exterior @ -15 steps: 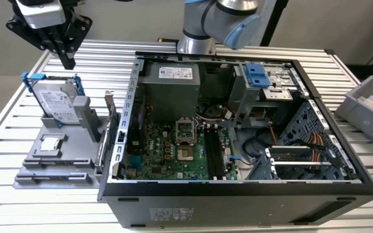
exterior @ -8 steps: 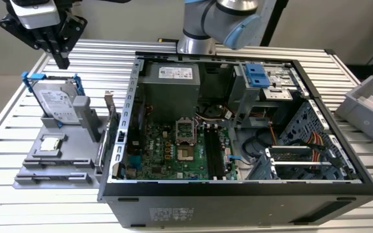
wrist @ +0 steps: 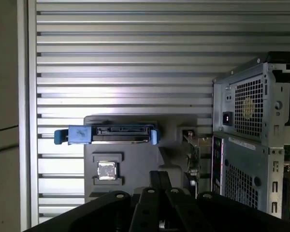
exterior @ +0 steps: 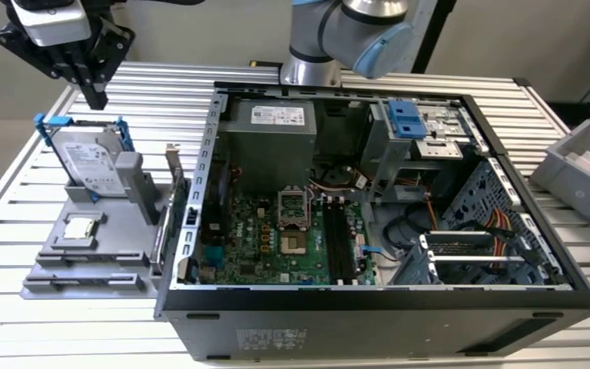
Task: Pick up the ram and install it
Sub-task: 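Reach for the ram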
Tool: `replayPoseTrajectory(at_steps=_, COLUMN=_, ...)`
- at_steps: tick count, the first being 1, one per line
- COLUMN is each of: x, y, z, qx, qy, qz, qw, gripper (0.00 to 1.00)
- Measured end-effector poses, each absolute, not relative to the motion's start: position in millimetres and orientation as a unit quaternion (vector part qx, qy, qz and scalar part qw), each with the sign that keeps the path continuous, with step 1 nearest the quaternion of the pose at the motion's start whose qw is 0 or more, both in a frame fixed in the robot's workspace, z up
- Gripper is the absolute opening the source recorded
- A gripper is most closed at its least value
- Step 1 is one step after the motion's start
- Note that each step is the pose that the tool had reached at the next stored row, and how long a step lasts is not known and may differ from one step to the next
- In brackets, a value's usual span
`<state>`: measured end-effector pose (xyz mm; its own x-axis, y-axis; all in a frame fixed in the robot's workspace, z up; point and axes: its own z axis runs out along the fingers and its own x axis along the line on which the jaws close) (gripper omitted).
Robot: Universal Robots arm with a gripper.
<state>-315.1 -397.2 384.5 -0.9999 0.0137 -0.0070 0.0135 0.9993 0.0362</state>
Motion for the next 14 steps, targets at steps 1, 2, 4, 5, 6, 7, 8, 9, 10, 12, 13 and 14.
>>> replayPoseTrajectory(at_steps=1, x=-315.5, y=-397.2, z=384.5, qx=0.007, qy=1.0, qz=0.018, qw=0.004, gripper=0.0)
replayPoseTrajectory(at_steps=2, x=-315.9, y=-397.2, z=384.5, qx=0.007, qy=1.0, qz=0.018, qw=0.004, gripper=0.0)
replayPoseTrajectory(at_steps=4, x=-316.2, y=-397.2, z=384.5, qx=0.006, qy=1.0, qz=0.018, qw=0.004, gripper=0.0)
replayPoseTrajectory(at_steps=5, x=-316.3, y=-397.2, z=384.5, qx=0.006, qy=1.0, qz=0.018, qw=0.004, gripper=0.0)
replayPoseTrajectory(at_steps=6, x=-316.3, y=-397.2, z=384.5, qx=0.006, qy=1.0, qz=0.018, qw=0.004, gripper=0.0)
replayPoseTrajectory(at_steps=7, x=-316.3, y=-397.2, z=384.5, qx=0.006, qy=1.0, qz=0.018, qw=0.004, gripper=0.0)
replayPoseTrajectory(at_steps=8, x=-316.3, y=-397.2, z=384.5, qx=0.006, qy=1.0, qz=0.018, qw=0.004, gripper=0.0)
replayPoseTrajectory(at_steps=9, x=-316.3, y=-397.2, z=384.4, qx=0.006, qy=1.0, qz=0.018, qw=0.004, gripper=0.0)
replayPoseTrajectory(at_steps=10, x=-316.3, y=-397.2, z=384.5, qx=0.006, qy=1.0, qz=0.018, qw=0.004, gripper=0.0)
replayPoseTrajectory(at_steps=12, x=-316.3, y=-397.2, z=384.4, qx=0.006, qy=1.0, qz=0.018, qw=0.004, gripper=0.0)
replayPoseTrajectory(at_steps=13, x=-316.3, y=-397.2, z=384.5, qx=0.006, qy=1.0, qz=0.018, qw=0.004, gripper=0.0)
replayPoseTrajectory(at_steps=14, x=-316.3, y=-397.2, z=384.5, qx=0.006, qy=1.0, qz=0.018, qw=0.004, gripper=0.0)
